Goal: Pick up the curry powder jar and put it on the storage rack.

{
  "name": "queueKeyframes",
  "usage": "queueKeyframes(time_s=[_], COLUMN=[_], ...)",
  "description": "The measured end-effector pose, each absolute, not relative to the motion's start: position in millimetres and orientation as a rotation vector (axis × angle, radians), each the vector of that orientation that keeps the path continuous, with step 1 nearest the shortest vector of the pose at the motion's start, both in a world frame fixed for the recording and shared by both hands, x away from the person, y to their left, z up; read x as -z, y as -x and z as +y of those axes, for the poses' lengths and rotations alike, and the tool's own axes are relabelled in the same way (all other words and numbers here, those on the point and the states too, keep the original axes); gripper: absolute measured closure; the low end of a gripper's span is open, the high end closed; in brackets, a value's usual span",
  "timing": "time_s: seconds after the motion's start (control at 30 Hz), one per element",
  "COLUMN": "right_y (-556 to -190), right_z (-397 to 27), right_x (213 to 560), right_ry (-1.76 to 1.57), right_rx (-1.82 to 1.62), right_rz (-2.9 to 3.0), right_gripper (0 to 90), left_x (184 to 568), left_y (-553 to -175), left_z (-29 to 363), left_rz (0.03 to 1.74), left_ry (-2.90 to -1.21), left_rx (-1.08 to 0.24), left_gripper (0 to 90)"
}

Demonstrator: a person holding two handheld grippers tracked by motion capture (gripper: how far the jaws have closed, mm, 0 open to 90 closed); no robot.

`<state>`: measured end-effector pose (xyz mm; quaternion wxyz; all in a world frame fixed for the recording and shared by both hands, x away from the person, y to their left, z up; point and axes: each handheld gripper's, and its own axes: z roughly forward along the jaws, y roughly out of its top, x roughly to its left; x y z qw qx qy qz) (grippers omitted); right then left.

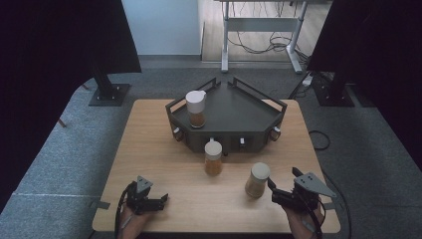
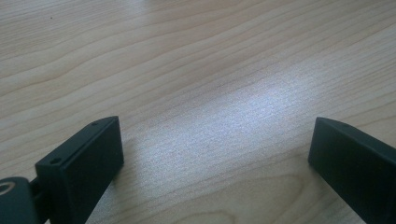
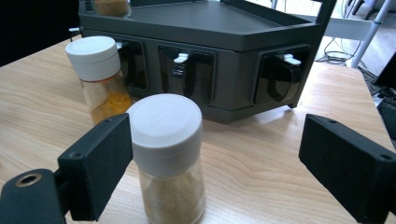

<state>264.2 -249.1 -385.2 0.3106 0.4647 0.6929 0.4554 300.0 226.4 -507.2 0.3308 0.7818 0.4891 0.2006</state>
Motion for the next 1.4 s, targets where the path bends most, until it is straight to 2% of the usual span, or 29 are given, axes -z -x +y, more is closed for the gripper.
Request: queueKeyframes(time_s=[1.4], right_y=[-270], right_z=[-210], right_x=[377], right_ry=[-1.16], right_rx=[-1.24], right_rz=[1.841], right_gripper=[9.7], left_x=[507], left_y=[-298], left_z=[226], left_rz=[1.29], left_ry=[-2.04], left_rx=[-0.529], left_gripper=[3.1])
